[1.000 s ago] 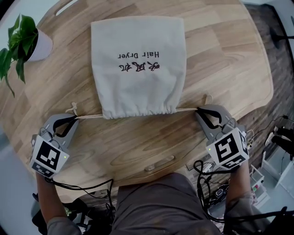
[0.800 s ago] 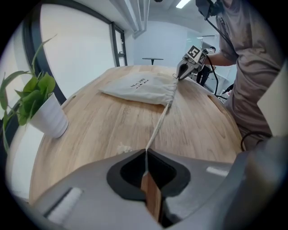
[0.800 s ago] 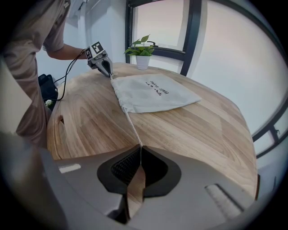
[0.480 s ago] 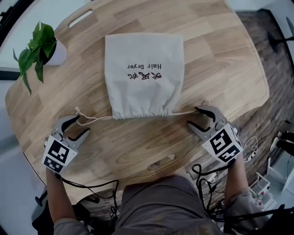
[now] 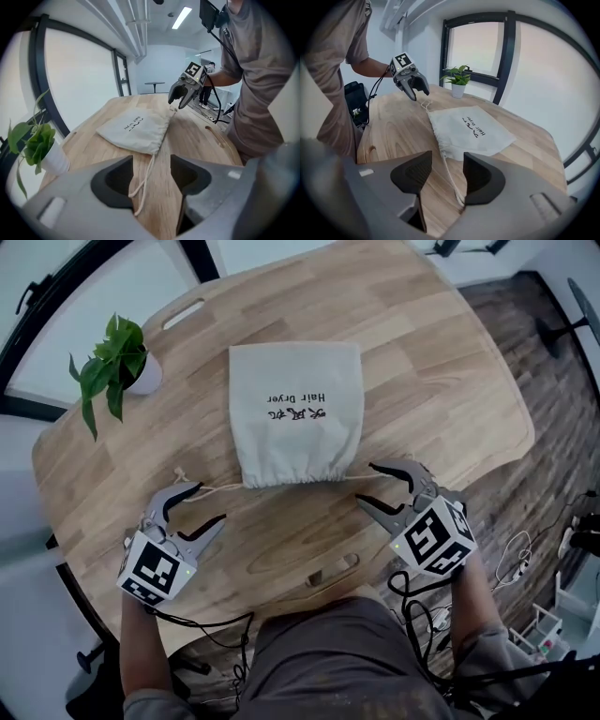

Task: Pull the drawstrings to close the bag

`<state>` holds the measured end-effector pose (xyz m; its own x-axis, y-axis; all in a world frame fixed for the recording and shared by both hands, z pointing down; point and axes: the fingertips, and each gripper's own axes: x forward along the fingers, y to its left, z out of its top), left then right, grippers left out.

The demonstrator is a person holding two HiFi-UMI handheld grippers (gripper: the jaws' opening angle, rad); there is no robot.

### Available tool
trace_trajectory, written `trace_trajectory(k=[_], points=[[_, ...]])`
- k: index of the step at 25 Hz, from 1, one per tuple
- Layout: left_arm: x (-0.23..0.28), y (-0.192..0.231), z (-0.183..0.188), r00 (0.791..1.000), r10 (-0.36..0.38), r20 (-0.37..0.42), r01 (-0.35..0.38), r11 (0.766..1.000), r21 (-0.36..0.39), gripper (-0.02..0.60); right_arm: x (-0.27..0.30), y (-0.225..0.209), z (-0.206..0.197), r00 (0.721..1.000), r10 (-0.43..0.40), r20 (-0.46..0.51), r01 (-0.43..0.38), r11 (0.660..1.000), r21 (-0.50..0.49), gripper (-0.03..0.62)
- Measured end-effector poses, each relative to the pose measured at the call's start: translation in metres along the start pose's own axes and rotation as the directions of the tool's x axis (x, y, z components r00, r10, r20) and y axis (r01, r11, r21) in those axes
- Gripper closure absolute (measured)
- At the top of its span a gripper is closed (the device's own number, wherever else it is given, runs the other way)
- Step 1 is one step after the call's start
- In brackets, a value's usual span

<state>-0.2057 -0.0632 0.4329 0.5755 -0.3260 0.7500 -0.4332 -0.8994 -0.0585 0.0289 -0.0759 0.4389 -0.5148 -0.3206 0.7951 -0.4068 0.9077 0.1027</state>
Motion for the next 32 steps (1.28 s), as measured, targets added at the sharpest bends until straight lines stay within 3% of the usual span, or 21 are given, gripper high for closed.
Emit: trace_trajectory(k=[4, 11, 15, 21, 23, 26, 30, 32], points=[[0.02, 0.005, 0.011, 0.999, -0.041, 0.009, 0.041, 0.999, 0.017, 0.333, 0.016, 0.003, 0.003, 1.0, 0.005, -0.024, -0.006, 1.0, -0.021, 0.39], [0.06, 0.007, -0.002, 0.989, -0.13, -0.067, 0.134, 0.99, 0.05, 0.333, 0.045, -0.004, -0.013, 0.997, 0.033, -0.075, -0.034, 0.999, -0.022, 0.39], [0.074, 0.0, -0.013, 0.979, -0.172, -0.113, 0.181, 0.981, 0.075, 0.35, 0.051, 0.001, -0.027, 0.993, 0.057, -0.104, -0.059, 0.998, -0.018, 0.433], [0.076, 0.0, -0.01, 0.975, -0.199, -0.097, 0.206, 0.976, 0.072, 0.368, 0.052, 0.004, -0.026, 0.992, 0.091, -0.089, -0.093, 0.995, -0.018, 0.467], [0.077, 0.0, -0.01, 0.976, -0.199, -0.088, 0.206, 0.975, 0.079, 0.412, 0.052, 0.006, -0.028, 0.99, 0.108, -0.092, -0.11, 0.994, -0.013, 0.484], [0.077, 0.0, -0.01, 0.978, -0.192, -0.083, 0.199, 0.976, 0.092, 0.554, 0.053, 0.007, -0.028, 0.99, 0.105, -0.093, -0.108, 0.994, -0.023, 0.551], [0.075, 0.001, -0.01, 0.981, -0.186, -0.057, 0.19, 0.98, 0.064, 0.563, 0.052, 0.006, -0.028, 0.991, 0.093, -0.093, -0.093, 0.996, 0.003, 0.553], [0.075, -0.001, -0.01, 0.982, -0.179, -0.052, 0.183, 0.979, 0.085, 0.565, 0.052, 0.005, -0.029, 0.991, 0.086, -0.1, -0.086, 0.996, 0.009, 0.553]])
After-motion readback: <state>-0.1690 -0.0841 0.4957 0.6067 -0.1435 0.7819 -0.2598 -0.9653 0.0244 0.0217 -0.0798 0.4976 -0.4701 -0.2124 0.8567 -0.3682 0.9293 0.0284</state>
